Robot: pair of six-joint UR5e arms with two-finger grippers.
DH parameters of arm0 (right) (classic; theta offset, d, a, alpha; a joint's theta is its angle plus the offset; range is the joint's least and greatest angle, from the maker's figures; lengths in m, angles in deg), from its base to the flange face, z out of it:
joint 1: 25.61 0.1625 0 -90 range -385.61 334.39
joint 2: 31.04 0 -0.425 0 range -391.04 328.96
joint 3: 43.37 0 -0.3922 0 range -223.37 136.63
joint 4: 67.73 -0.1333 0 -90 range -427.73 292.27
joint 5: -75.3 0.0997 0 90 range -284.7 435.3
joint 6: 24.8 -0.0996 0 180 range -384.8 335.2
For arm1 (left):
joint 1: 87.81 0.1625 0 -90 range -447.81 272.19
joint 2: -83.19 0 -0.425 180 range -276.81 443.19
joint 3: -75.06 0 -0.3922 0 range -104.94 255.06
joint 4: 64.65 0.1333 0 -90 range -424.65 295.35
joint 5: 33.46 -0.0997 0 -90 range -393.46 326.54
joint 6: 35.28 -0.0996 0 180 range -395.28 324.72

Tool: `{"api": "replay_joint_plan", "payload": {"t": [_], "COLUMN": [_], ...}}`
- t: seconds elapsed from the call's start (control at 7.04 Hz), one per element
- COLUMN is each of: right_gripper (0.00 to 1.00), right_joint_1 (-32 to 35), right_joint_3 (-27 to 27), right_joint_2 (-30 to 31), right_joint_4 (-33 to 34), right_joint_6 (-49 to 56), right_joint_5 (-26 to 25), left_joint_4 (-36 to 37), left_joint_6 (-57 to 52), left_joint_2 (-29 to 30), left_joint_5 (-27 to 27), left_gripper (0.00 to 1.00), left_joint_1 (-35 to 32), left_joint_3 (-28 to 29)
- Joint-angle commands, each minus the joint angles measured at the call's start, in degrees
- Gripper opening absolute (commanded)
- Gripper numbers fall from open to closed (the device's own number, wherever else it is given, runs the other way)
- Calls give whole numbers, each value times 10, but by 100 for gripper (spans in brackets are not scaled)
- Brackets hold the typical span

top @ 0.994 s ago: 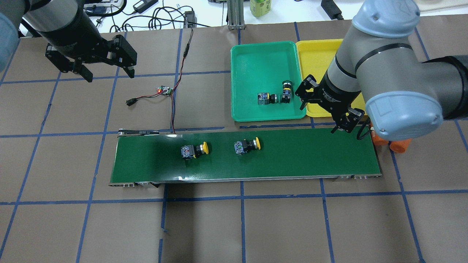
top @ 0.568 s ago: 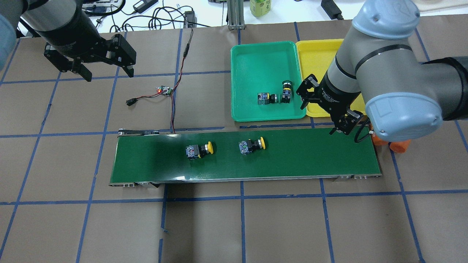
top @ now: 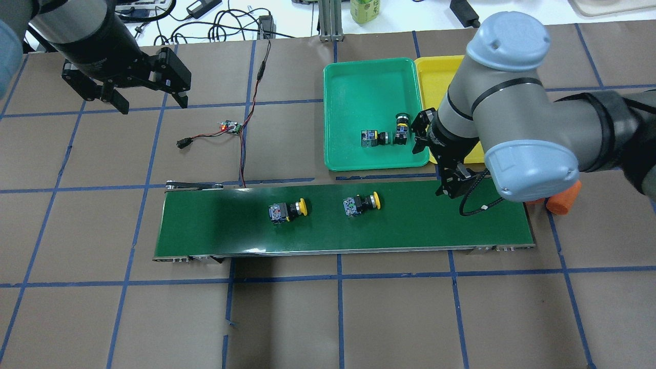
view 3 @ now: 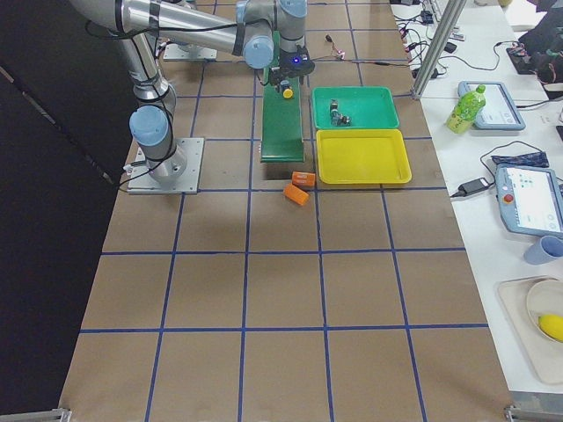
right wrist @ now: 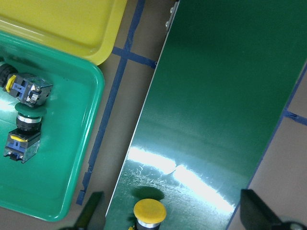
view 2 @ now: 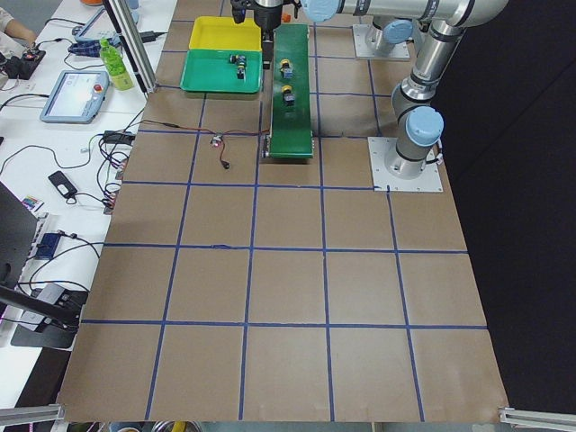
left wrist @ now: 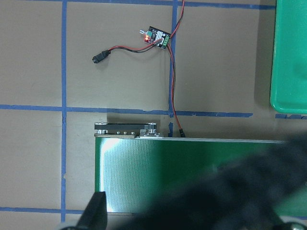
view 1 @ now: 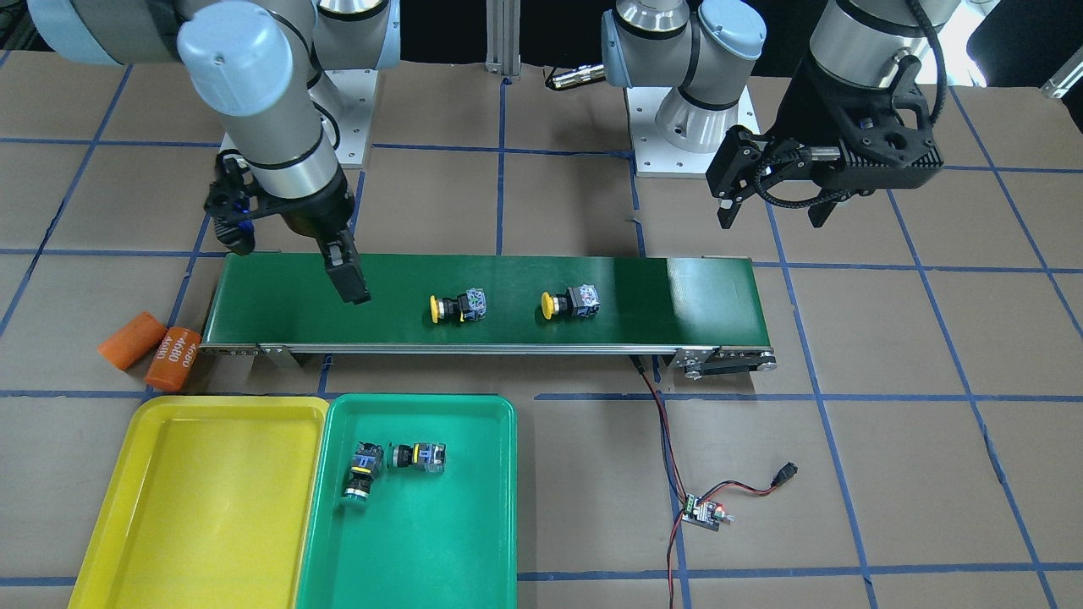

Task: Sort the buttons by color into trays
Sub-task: 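Lower the right gripper onto the yellow button on the belt and grasp it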

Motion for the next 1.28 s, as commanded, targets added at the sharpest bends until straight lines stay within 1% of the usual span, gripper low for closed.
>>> {"api": "replay_joint_plan", "payload": {"t": [0.0,0.28,0.57,0.71,0.85,1.14], "right_gripper": [100,100,100,100,100,100], "right_joint_1": [37,37,43,43,43,43], "right_joint_3": [-7,-14,-18,-30,-31,-32], "right_joint_2": [-39,-58,-71,-77,-84,-90], "right_joint_4": [28,76,77,84,104,103], "right_joint_6": [-29,-32,-43,-41,-44,-43], "right_joint_5": [1,1,1,2,2,1], "left_joint_4": [0,0,0,0,0,0], "left_joint_6": [0,0,0,0,0,0], "left_joint_2": [-1,0,0,1,0,0], "left_joint_5": [0,0,0,0,0,1], "left_gripper": [100,100,100,100,100,100], "left_joint_1": [0,0,0,0,0,0], "left_joint_3": [0,0,0,0,0,0]}}
